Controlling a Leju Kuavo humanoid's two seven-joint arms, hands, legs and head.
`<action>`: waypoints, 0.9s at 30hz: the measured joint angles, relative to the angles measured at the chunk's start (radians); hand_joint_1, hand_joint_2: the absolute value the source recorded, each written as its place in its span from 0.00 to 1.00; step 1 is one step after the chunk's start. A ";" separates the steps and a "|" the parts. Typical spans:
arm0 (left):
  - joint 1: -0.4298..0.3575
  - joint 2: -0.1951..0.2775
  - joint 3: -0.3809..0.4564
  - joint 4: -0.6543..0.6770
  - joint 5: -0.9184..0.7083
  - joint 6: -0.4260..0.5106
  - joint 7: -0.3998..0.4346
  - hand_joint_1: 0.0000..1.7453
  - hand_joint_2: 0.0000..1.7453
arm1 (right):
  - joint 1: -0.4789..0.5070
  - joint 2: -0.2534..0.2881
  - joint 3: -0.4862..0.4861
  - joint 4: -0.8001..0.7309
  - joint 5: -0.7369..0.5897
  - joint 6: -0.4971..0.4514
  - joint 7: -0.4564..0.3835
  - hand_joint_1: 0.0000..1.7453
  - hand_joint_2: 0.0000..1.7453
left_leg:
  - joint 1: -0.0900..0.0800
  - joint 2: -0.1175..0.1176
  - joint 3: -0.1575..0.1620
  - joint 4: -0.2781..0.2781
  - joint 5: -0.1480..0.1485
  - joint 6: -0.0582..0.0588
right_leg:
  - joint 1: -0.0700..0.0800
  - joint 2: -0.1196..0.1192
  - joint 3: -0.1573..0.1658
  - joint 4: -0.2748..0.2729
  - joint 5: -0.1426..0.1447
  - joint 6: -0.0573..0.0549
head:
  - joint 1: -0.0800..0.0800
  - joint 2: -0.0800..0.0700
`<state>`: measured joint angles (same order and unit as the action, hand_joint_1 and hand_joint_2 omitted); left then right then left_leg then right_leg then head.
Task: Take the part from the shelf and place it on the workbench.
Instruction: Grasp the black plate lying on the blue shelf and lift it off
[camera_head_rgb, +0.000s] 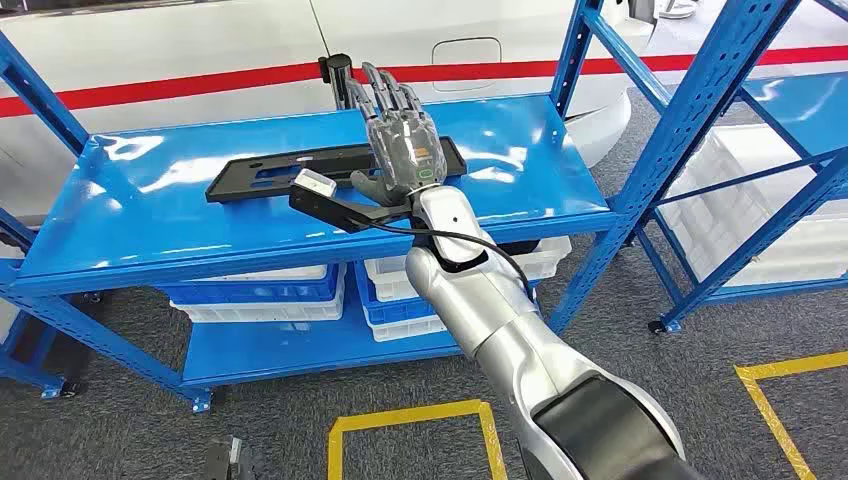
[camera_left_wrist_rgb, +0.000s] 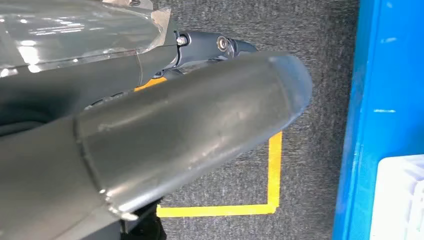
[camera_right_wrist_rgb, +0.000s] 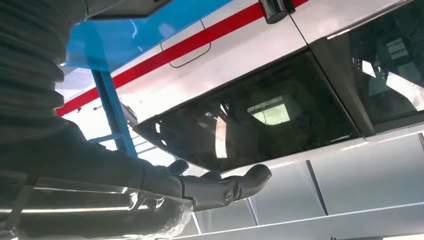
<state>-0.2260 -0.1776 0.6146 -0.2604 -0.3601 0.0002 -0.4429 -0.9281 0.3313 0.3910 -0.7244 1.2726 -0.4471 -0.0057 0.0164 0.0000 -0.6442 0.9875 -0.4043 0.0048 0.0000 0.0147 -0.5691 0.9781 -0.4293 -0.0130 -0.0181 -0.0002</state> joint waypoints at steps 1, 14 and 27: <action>0.000 0.000 0.000 0.000 0.000 0.000 0.000 0.00 0.00 | 0.001 0.000 -0.001 -0.001 0.000 0.000 0.000 0.00 1.00 | -0.001 -0.001 0.001 -0.001 -0.001 0.005 | 0.000 0.000 0.002 0.001 0.002 0.004 | 0.000 0.000; 0.003 -0.006 0.000 0.003 -0.008 0.016 0.030 0.00 0.00 | 0.029 -0.019 -0.022 -0.020 0.004 0.000 -0.014 0.00 1.00 | -0.006 -0.009 0.080 -0.004 -0.030 0.032 | -0.009 -0.008 -0.112 0.085 0.013 0.058 | 0.007 0.000; 0.022 -0.005 0.016 0.009 -0.006 0.043 0.068 0.00 0.00 | 0.035 -0.013 -0.030 -0.027 0.006 -0.015 -0.040 0.00 1.00 | 0.005 -0.002 -0.102 0.253 -0.119 -0.020 | -0.008 -0.005 0.005 0.003 -0.004 -0.023 | 0.002 0.000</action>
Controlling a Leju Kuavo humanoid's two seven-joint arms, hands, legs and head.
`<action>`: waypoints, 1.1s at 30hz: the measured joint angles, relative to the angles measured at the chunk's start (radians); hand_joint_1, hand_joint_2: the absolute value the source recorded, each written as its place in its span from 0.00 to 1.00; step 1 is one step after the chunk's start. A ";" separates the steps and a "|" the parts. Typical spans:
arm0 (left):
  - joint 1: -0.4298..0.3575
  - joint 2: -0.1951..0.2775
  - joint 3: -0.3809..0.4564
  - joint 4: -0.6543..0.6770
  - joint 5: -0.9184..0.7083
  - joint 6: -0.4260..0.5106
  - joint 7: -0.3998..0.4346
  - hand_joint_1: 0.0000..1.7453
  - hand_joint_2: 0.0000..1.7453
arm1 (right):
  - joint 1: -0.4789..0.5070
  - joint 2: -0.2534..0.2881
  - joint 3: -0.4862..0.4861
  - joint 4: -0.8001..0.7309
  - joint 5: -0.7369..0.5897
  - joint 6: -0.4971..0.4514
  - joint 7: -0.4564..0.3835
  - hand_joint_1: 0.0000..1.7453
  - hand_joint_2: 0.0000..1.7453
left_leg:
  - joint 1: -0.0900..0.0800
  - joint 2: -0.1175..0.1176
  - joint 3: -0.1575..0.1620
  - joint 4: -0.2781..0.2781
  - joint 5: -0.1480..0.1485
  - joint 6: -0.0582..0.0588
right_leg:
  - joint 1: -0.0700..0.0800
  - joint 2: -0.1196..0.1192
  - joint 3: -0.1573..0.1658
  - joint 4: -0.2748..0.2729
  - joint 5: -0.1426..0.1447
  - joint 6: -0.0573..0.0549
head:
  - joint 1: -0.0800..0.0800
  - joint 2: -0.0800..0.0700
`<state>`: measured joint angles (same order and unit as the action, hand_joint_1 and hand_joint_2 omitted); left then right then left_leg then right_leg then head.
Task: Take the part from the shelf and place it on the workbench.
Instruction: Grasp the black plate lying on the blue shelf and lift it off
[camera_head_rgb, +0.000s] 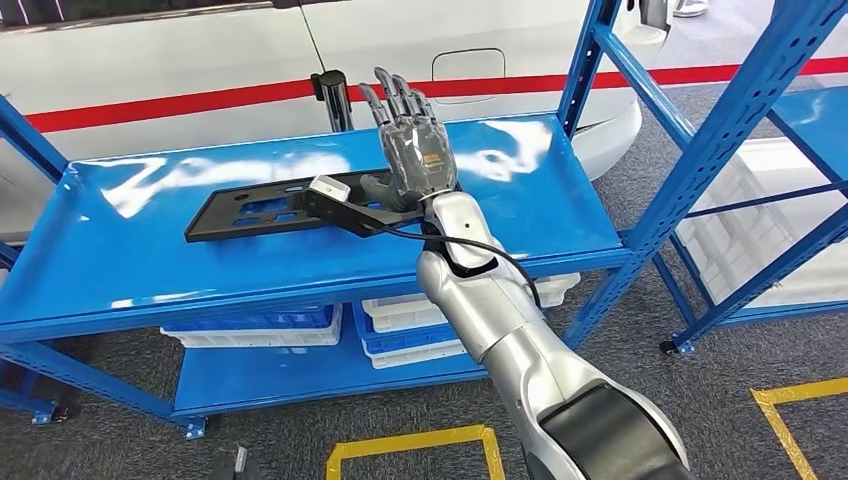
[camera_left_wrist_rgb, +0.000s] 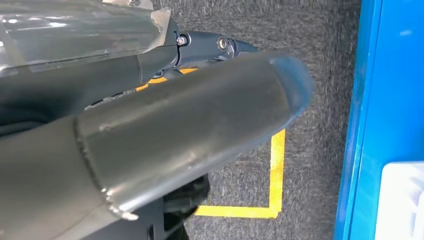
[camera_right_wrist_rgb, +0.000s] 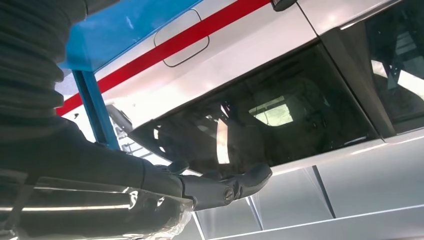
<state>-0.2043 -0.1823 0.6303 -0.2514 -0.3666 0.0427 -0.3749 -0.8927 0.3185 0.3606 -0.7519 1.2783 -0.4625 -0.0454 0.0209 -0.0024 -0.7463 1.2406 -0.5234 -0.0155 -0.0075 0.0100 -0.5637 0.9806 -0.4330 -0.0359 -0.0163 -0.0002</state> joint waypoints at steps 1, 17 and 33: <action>0.001 0.001 0.001 0.000 0.000 0.000 0.000 0.00 0.00 | 0.000 0.001 0.000 0.001 0.000 -0.001 -0.001 0.00 1.00 | -0.001 0.000 0.017 -0.063 0.043 0.006 | 0.001 0.001 0.011 0.000 -0.008 0.002 | 0.000 0.000; 0.006 0.006 0.020 0.008 -0.010 0.026 0.023 0.00 0.00 | 0.003 -0.002 -0.008 0.017 -0.027 -0.007 -0.031 0.00 1.00 | -0.013 -0.012 0.175 -0.276 0.117 0.056 | -0.003 -0.001 -0.112 0.122 -0.040 0.079 | 0.008 0.000; 0.110 0.026 0.028 0.046 -0.188 0.291 0.823 0.00 0.00 | 0.246 0.021 0.479 -0.130 -0.275 0.109 -0.268 0.00 1.00 | 0.000 0.002 0.118 -0.178 0.065 0.001 | 0.003 -0.003 -0.029 -0.006 0.033 0.006 | 0.001 0.000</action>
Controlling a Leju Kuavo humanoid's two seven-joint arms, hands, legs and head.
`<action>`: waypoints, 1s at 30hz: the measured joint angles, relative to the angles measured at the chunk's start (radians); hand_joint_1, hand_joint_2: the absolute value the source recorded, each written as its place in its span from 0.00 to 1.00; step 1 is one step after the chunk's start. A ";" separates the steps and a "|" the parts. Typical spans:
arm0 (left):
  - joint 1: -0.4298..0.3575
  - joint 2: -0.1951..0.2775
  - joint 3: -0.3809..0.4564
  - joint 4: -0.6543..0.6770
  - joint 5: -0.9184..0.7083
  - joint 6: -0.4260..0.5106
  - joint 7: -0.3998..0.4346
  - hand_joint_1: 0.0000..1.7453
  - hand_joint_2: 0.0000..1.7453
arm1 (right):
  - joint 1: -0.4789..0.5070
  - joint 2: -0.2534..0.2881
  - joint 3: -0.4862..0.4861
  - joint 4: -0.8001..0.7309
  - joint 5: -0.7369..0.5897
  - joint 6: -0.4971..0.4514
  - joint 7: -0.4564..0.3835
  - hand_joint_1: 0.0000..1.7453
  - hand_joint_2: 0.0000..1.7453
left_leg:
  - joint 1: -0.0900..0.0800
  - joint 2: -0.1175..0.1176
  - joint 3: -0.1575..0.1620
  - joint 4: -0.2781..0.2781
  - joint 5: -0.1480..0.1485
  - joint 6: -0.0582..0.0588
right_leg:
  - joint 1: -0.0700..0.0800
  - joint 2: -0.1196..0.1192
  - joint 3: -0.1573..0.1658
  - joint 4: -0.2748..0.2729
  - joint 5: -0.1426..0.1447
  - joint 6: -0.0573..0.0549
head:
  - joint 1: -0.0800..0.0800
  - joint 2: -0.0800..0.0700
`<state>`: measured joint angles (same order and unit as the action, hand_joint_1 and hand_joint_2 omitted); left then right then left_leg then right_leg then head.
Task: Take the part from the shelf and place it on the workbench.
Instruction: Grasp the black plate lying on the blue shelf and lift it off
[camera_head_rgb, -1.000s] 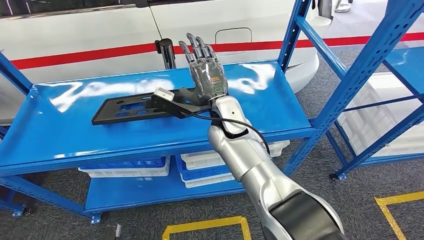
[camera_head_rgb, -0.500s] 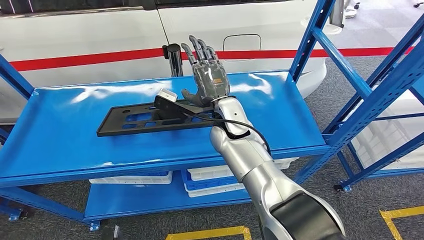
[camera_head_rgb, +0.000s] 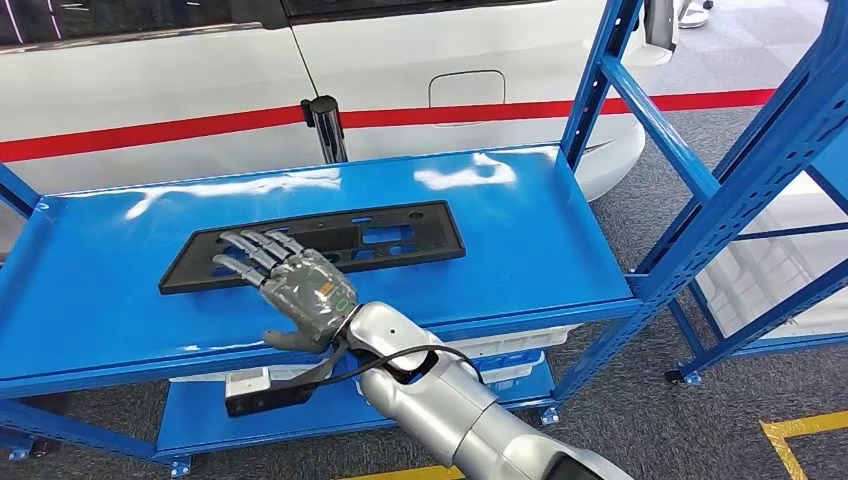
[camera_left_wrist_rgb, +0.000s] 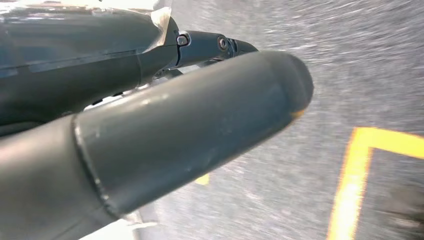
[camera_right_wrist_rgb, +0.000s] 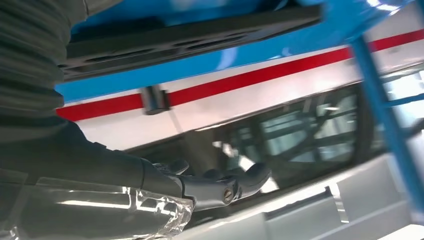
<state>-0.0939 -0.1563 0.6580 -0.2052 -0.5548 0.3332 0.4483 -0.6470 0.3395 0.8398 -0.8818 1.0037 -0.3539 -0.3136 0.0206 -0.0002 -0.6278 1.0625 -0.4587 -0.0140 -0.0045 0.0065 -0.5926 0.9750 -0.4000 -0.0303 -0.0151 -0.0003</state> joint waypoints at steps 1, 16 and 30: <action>0.000 0.000 -0.008 0.000 -0.016 -0.004 0.022 0.00 0.00 | 0.010 0.000 0.031 -0.024 -0.002 0.010 -0.008 0.00 1.00 | -0.002 0.001 0.025 -0.049 0.008 0.006 | 0.002 0.000 0.001 0.000 -0.002 0.004 | 0.001 0.000; 0.010 -0.005 -0.080 0.000 -0.087 -0.011 -0.042 0.00 0.00 | 0.066 -0.003 0.192 -0.149 0.029 0.044 0.041 0.00 1.00 | -0.021 -0.003 0.055 -0.084 0.028 0.027 | 0.009 -0.006 0.014 -0.001 -0.015 0.023 | 0.006 0.000; 0.011 -0.006 -0.087 0.000 -0.107 -0.009 -0.055 0.00 0.00 | 0.037 -0.002 0.125 -0.110 0.056 0.029 0.129 0.00 1.00 | -0.017 -0.003 0.055 -0.084 0.026 0.028 | 0.005 -0.006 0.015 -0.001 -0.017 0.026 | 0.006 0.000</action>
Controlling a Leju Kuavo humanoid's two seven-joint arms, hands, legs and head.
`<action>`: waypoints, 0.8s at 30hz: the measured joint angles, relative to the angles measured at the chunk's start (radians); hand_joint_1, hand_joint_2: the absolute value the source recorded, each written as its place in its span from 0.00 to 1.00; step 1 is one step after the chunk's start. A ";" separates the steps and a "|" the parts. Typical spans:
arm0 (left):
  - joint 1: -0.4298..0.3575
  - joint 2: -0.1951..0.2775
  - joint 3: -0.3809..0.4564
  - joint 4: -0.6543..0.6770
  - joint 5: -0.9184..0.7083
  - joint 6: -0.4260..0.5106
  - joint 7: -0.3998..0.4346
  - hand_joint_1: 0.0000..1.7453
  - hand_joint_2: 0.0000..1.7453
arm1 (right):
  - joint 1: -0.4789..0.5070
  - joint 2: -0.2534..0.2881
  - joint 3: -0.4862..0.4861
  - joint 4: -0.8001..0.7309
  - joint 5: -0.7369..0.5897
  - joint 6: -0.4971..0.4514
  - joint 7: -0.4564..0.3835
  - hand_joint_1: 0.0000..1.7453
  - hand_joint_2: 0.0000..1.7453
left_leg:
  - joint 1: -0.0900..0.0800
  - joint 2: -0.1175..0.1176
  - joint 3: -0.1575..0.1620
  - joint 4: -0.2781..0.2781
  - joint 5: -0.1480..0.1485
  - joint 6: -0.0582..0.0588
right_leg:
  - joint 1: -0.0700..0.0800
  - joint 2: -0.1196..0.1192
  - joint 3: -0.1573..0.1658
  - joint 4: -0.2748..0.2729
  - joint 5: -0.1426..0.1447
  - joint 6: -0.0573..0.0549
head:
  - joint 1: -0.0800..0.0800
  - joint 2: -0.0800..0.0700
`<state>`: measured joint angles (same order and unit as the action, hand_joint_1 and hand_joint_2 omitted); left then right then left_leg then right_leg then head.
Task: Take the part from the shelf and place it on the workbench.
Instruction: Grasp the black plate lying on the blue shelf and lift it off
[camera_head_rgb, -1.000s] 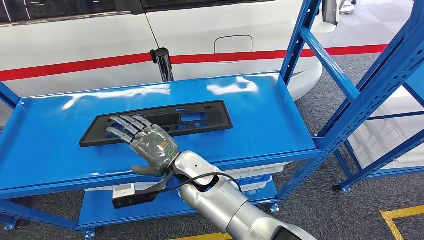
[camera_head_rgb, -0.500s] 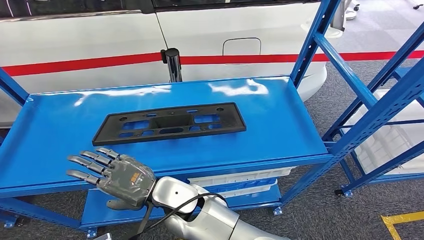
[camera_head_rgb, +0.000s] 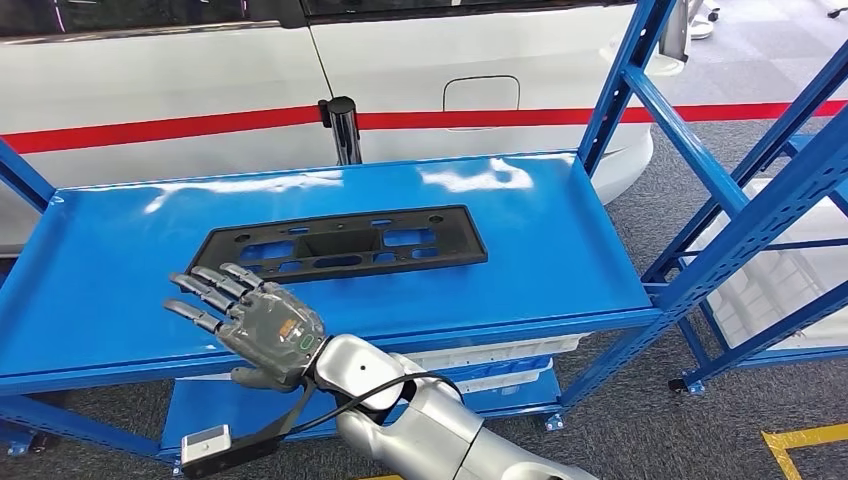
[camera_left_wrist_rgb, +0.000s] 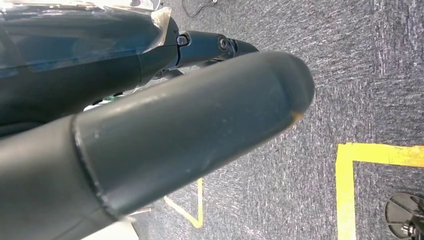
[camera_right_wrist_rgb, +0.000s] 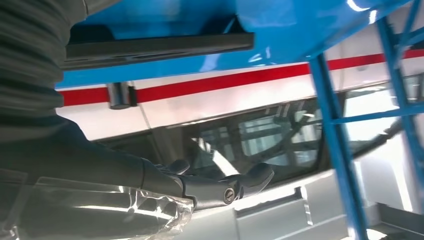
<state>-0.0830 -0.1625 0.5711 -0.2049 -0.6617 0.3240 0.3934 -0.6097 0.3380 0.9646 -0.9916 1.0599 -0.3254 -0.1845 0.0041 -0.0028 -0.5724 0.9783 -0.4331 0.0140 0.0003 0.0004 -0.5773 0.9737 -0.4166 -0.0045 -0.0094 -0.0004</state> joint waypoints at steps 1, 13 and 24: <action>0.000 0.000 0.000 0.000 -0.001 -0.001 -0.002 0.00 0.00 | -0.004 0.000 -0.008 0.007 0.000 0.000 0.008 0.00 1.00 | 0.001 0.000 0.000 0.000 0.000 0.000 | 0.000 0.000 0.000 0.000 0.000 0.000 | 0.000 0.000; 0.001 -0.004 0.000 0.000 -0.011 0.008 -0.008 0.00 0.00 | -0.073 0.000 -0.114 0.165 -0.026 -0.019 0.099 0.00 1.00 | 0.003 0.000 0.000 0.000 0.000 -0.001 | 0.001 0.000 0.000 0.000 0.000 0.000 | 0.000 0.000; 0.000 -0.007 0.007 0.000 -0.001 0.025 0.001 0.00 0.00 | -0.115 0.000 -0.117 0.285 -0.065 -0.067 0.127 0.00 1.00 | 0.003 0.000 0.000 0.000 0.000 -0.001 | 0.001 0.000 0.000 0.000 0.000 0.000 | 0.000 0.000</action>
<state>-0.0826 -0.1696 0.5780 -0.2049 -0.6623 0.3485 0.3948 -0.7252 0.3380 0.8480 -0.7065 0.9949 -0.3928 -0.0572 0.0069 -0.0027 -0.5728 0.9784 -0.4328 0.0134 0.0010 0.0005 -0.5772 0.9739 -0.4165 -0.0048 -0.0094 -0.0004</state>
